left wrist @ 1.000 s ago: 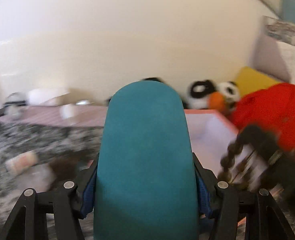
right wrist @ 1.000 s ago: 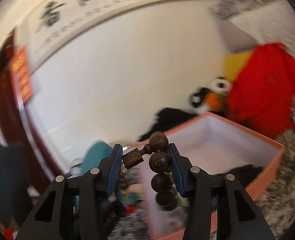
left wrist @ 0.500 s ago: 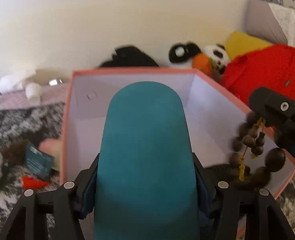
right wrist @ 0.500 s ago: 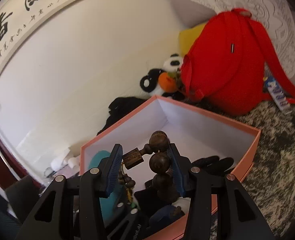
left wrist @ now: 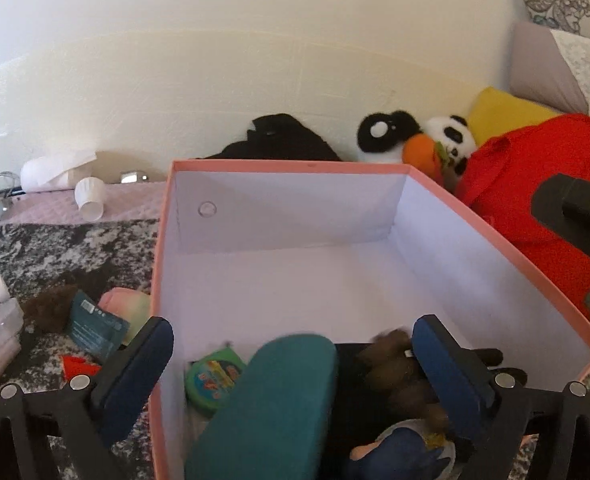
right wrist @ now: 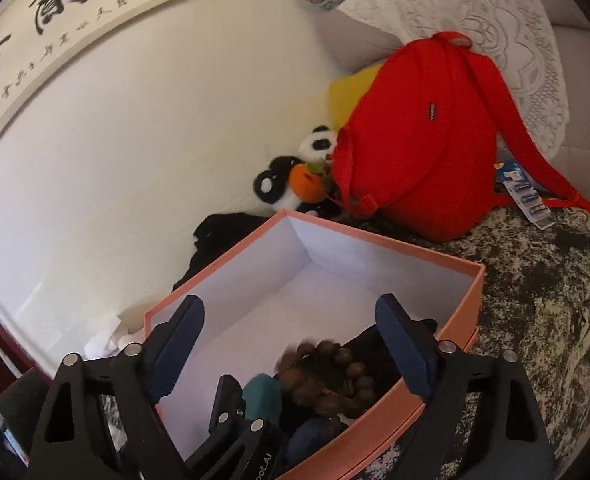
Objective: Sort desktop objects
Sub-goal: 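Drop the glasses case and bead bracelet into the pink box with both grippers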
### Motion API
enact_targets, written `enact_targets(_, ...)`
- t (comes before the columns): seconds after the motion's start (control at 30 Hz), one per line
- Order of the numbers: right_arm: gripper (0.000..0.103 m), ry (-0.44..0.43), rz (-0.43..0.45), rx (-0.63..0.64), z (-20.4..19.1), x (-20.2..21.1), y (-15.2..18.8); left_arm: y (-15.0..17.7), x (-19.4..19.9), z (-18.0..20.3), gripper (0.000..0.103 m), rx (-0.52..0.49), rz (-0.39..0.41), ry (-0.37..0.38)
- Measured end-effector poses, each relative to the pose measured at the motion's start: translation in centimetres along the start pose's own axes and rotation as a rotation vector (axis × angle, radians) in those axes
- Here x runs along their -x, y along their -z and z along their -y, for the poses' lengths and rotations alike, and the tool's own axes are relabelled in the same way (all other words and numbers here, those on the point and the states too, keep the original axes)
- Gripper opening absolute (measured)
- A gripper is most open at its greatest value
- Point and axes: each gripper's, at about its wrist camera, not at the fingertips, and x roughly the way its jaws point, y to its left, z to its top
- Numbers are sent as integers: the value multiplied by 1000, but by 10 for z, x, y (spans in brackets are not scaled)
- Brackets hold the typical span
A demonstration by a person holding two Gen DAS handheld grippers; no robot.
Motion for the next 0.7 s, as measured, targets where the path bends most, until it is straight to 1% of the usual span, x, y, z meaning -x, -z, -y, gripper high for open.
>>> enact_targets(0.23, 92, 15, 11, 3, -3, 3, 1, -1, 1, -4, 100, 12, 0, 7)
enact_targets(0.5, 94, 4, 21, 33, -11, 3, 5, -1, 3, -16, 100, 53, -6, 17)
enact_targets(0.7, 95, -16, 29, 65, -19, 5, 9, -2, 7, -25, 100, 70, 8, -3)
